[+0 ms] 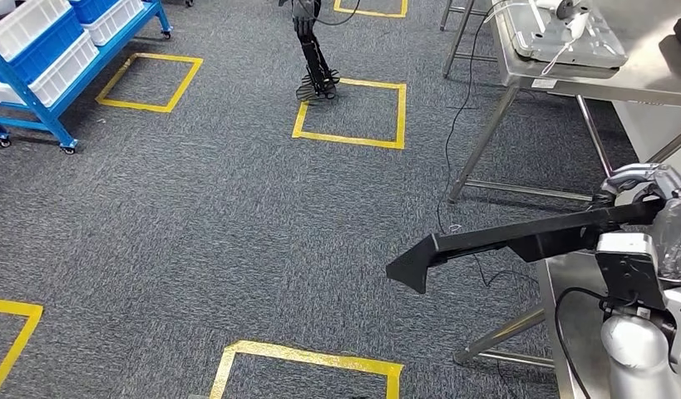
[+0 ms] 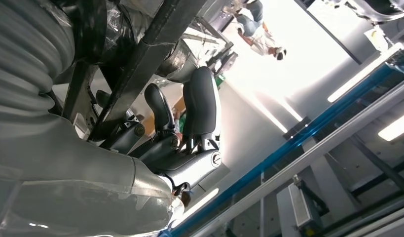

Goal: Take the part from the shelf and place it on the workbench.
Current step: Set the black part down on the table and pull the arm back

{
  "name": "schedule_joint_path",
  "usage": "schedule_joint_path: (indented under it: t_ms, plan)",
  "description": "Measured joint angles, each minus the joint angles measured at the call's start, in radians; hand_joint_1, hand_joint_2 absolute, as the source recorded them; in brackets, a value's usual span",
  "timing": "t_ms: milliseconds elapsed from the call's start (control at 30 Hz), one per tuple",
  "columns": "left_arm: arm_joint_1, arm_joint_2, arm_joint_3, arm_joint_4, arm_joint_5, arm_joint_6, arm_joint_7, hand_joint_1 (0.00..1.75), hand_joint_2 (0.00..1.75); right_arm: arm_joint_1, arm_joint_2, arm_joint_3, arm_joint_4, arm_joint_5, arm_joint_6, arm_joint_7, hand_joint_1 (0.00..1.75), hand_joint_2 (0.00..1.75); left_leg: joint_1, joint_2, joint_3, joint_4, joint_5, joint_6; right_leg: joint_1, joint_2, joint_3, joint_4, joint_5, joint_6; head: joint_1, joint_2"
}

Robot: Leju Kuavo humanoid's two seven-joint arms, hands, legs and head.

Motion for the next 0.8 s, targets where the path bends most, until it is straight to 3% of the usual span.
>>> schedule_joint_path:
  t_ms: [67, 133, 200, 300, 367, 433, 500, 533, 633, 733, 800]
  plan:
    - [0.0, 0.0, 0.0, 0.0, 0.0, 0.0, 0.0, 0.0, 1.75, -0.003, -0.001, 0.0, 0.001, 0.004, 0.001, 0.004, 1.75, 1.75, 0.001, -0.001, 0.002, 0.002, -0.002, -0.002, 0.0, 0.0, 0.04, -0.085, 0.059, -0.002, 0.0, 0.0]
    - [-0.001, 0.0, 0.0, 0.0, 0.0, 0.0, -0.001, 0.0, 1.75, -0.02, -0.006, 0.002, 0.004, 0.014, 0.004, 0.016, 1.75, 1.75, -0.003, -0.001, 0.001, 0.004, -0.003, -0.01, 0.003, 0.0, 0.078, -0.173, 0.092, -0.008, 0.0, 0.0]
    - [-0.001, 0.001, 0.0, 0.0, -0.001, -0.001, -0.002, 0.0, 1.75, -0.05, -0.016, 0.009, 0.011, 0.026, 0.011, 0.035, 1.75, 1.75, -0.007, 0.0, 0.0, 0.0, 0.001, -0.02, 0.007, 0.003, 0.088, -0.205, 0.093, -0.018, 0.0, 0.0]
    - [0.0, 0.004, 0.0, 0.0, -0.007, -0.002, -0.002, 0.0, 1.75, -0.129, -0.037, 0.033, 0.029, 0.044, 0.042, 0.085, 1.75, 1.75, -0.006, 0.0, 0.001, -0.003, -0.001, -0.036, 0.001, 0.005, 0.091, -0.226, 0.103, -0.038, -0.001, 0.0]
    - [-0.001, 0.008, 0.0, 0.0, -0.011, -0.003, -0.003, 0.0, 1.75, -0.209, -0.053, 0.058, 0.047, 0.053, 0.066, 0.123, 1.75, 1.75, -0.005, 0.0, -0.019, 0.041, -0.033, -0.045, -0.002, 0.005, 0.093, -0.237, 0.11, -0.051, -0.001, 0.0]
    - [-0.001, 0.012, 0.0, 0.0, -0.015, -0.004, -0.003, 0.0, 1.75, -0.297, -0.068, 0.086, 0.07, 0.06, 0.087, 0.162, 1.75, 1.75, -0.004, 0.0, -0.057, 0.123, -0.074, -0.051, -0.001, 0.004, 0.093, -0.24, 0.113, -0.056, -0.001, 0.0]
    - [0.002, 0.017, 0.0, 0.0, -0.02, -0.007, -0.004, 0.0, 1.75, -0.388, -0.077, 0.12, 0.1, 0.069, 0.107, 0.204, 1.75, 1.75, -0.004, 0.0, -0.075, 0.16, -0.071, -0.05, 0.001, 0.004, 0.093, -0.241, 0.115, -0.057, -0.001, 0.0]
    - [0.003, 0.019, 0.0, 0.0, -0.023, -0.009, -0.004, 0.0, 1.75, -0.434, -0.081, 0.141, 0.117, 0.076, 0.114, 0.224, 1.75, 1.75, -0.005, 0.0, -0.064, 0.136, -0.045, -0.047, 0.002, 0.004, 0.095, -0.241, 0.115, -0.057, -0.001, 0.0]
    - [0.003, 0.032, -0.001, 0.0, -0.032, -0.012, -0.002, 0.0, 1.75, -0.566, -0.086, 0.207, 0.169, 0.094, 0.13, 0.271, 1.75, 1.75, -0.012, 0.0, 0.003, -0.007, 0.033, -0.028, 0.004, 0.003, 0.103, -0.25, 0.118, -0.054, -0.001, 0.0]
    - [0.004, 0.046, -0.002, 0.0, -0.039, -0.012, 0.001, 0.0, 1.75, -0.67, -0.084, 0.261, 0.226, 0.11, 0.137, 0.305, 1.75, 1.75, -0.016, -0.001, 0.037, -0.088, 0.052, -0.018, 0.004, 0.001, 0.118, -0.29, 0.14, -0.036, -0.001, 0.0]
    - [0.006, 0.052, -0.003, 0.0, -0.04, -0.012, 0.003, 0.0, 1.75, -0.712, -0.081, 0.285, 0.249, 0.117, 0.137, 0.316, 1.75, 1.75, -0.008, -0.001, 0.06, -0.143, 0.077, -0.014, 0.004, -0.002, 0.133, -0.323, 0.154, -0.025, 0.0, 0.0]
